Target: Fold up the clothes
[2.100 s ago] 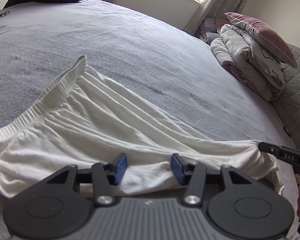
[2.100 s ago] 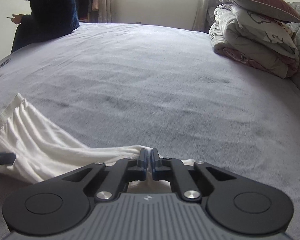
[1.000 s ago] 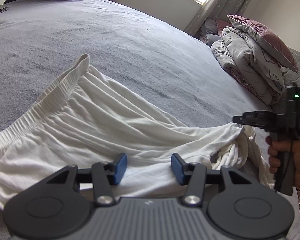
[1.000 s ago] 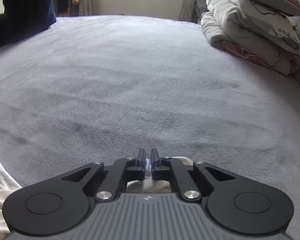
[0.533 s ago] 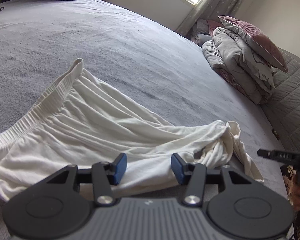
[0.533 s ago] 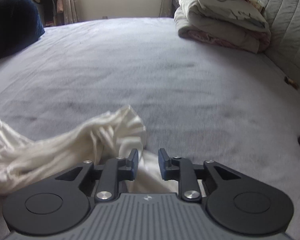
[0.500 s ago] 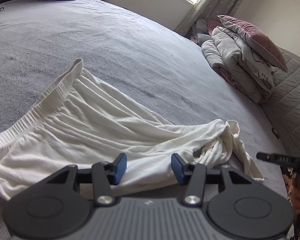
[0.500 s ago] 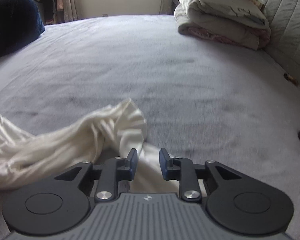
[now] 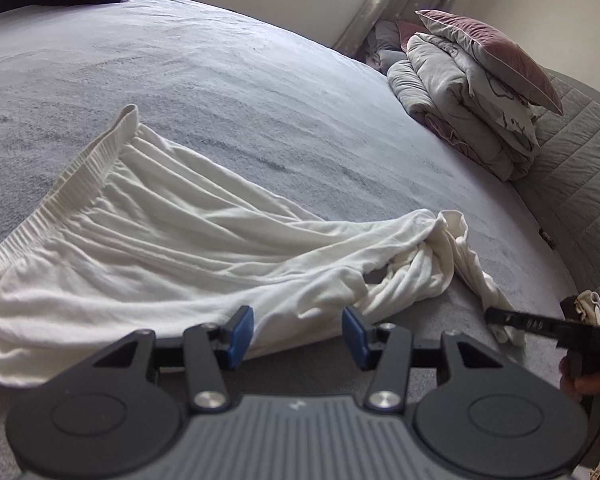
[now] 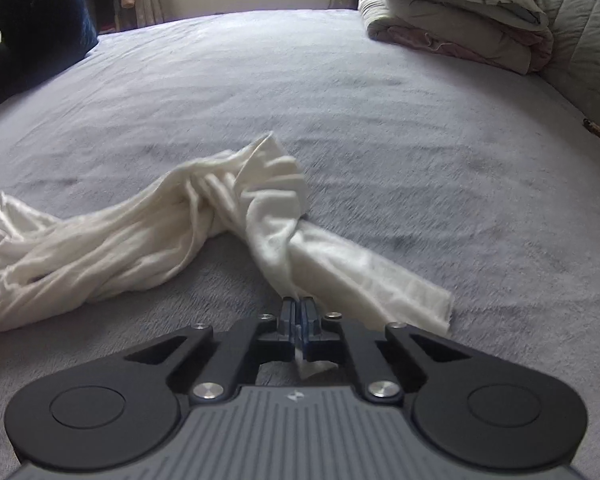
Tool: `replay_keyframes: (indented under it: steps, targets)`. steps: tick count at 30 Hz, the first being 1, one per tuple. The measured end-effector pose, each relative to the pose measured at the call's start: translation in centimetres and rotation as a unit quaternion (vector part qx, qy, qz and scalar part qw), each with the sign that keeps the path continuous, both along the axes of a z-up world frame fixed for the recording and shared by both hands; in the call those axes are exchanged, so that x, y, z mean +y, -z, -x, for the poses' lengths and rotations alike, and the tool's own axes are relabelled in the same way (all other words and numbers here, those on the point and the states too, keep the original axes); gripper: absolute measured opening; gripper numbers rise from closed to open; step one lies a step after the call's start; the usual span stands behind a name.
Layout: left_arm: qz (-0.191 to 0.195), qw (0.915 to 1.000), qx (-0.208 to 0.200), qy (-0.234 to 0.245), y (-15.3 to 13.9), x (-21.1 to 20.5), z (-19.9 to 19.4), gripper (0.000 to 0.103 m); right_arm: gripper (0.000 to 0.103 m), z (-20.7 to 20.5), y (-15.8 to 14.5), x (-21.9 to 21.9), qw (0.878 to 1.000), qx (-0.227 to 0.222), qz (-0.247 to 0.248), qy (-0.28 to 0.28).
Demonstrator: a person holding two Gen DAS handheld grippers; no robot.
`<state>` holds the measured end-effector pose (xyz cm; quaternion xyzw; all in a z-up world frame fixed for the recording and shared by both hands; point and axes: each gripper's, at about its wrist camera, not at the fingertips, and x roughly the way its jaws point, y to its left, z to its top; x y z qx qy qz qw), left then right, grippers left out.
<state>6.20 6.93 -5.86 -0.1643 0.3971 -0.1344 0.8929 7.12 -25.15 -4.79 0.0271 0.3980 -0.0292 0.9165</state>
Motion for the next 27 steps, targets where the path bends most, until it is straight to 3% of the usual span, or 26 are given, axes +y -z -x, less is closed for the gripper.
replay_keyframes:
  steps: [7,14,16,19,27]
  targets:
    - [-0.001,1.0000,-0.001,-0.002,0.6,-0.2,-0.9,0.051,0.004,-1.6,-3.0,-3.0,0.995,-0.074,0.038,0.058]
    - [-0.002,1.0000,-0.008,-0.002,0.6,0.0,-1.2,0.051,0.006,-4.4,-2.6,-4.7,0.994,-0.069,0.034,0.079]
    - [-0.002,1.0000,-0.008,-0.005,0.8,0.1,-1.4,0.051,0.015,-4.5,-2.4,-4.9,0.994,-0.066,0.025,0.081]
    - [-0.002,0.9999,-0.008,-0.010,0.9,0.2,-1.6,0.051,0.026,-4.2,-2.4,-4.3,0.995,-0.062,0.023,0.069]
    - [-0.006,0.9998,-0.010,-0.017,0.9,0.2,-1.7,0.050,0.026,-3.5,-1.9,-2.1,0.998,-0.037,-0.054,-0.006]
